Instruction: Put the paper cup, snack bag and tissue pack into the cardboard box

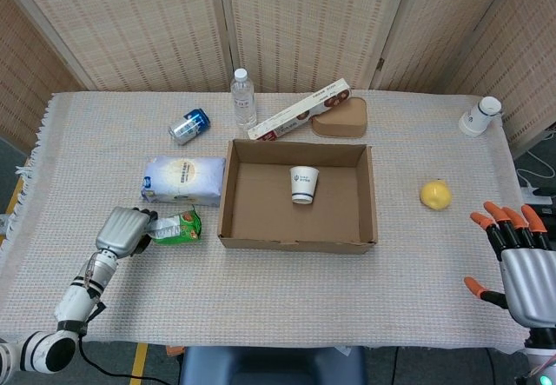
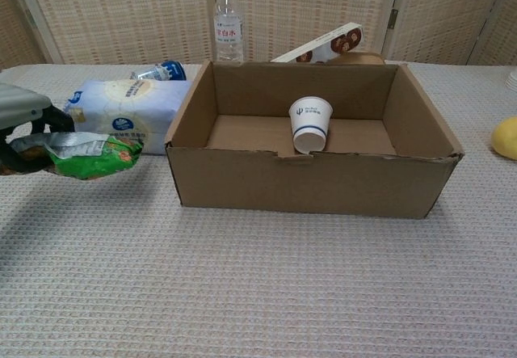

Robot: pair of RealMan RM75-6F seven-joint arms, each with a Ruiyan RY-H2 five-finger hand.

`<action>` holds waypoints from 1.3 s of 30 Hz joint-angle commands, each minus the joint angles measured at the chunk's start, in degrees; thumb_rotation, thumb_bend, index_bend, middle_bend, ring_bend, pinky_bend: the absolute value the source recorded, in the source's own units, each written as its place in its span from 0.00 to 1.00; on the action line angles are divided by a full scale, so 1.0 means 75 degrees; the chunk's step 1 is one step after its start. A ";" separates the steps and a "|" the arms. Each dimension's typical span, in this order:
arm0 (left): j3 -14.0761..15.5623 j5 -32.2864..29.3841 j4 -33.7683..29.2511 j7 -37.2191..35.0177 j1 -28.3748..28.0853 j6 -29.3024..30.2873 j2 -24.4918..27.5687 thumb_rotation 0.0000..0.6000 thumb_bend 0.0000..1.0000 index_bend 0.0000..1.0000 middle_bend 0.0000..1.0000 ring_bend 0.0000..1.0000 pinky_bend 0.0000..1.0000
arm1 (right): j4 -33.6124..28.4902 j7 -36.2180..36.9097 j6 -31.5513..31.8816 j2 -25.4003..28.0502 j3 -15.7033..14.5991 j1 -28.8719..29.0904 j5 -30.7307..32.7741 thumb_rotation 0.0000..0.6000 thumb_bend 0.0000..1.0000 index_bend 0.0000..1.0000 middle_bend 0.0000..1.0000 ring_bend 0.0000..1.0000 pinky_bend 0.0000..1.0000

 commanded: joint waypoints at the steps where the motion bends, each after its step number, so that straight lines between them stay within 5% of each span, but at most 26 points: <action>1: -0.0201 0.0205 -0.0913 0.0084 0.0067 0.0386 0.1104 1.00 0.51 0.79 0.98 0.81 0.93 | 0.0002 0.0019 -0.0008 0.0012 0.0002 0.0004 0.0013 1.00 0.00 0.19 0.10 0.00 0.00; 8: -0.0805 -0.0435 -0.2578 0.0935 -0.0487 0.0192 0.3017 1.00 0.51 0.80 0.99 0.82 0.93 | 0.0019 0.0004 -0.0109 -0.0009 0.0016 0.0072 0.0111 1.00 0.00 0.19 0.10 0.00 0.00; 14: -0.1575 -0.1292 -0.3359 0.1685 -0.1605 -0.0112 0.3411 1.00 0.51 0.80 0.99 0.82 0.93 | 0.0006 0.0066 -0.0076 0.0019 0.0029 0.0070 0.0111 1.00 0.00 0.19 0.10 0.00 0.00; 28: -0.1727 -0.3173 -0.0848 0.3011 -0.4482 -0.0412 -0.0712 1.00 0.51 0.80 0.99 0.82 0.93 | 0.0094 0.0619 0.0276 0.0326 0.0084 -0.0108 0.0023 1.00 0.00 0.19 0.10 0.00 0.00; 34: -0.1709 -0.2450 0.0651 0.2290 -0.4797 -0.0152 -0.2315 1.00 0.50 0.79 0.98 0.81 0.92 | 0.0137 0.0709 0.0442 0.0382 0.0079 -0.0216 0.0046 1.00 0.00 0.19 0.10 0.00 0.00; 36: -0.1660 -0.2300 0.0907 0.2012 -0.4739 -0.0150 -0.2510 1.00 0.43 0.69 0.87 0.73 0.89 | 0.0162 0.0745 0.0449 0.0390 0.0093 -0.0216 0.0080 1.00 0.00 0.19 0.10 0.00 0.00; 39: -0.1454 -0.2347 0.1039 0.1984 -0.4727 -0.0516 -0.2377 1.00 0.26 0.27 0.42 0.45 0.73 | 0.0218 0.0799 0.0517 0.0362 0.0119 -0.0231 0.0050 1.00 0.00 0.20 0.10 0.00 0.00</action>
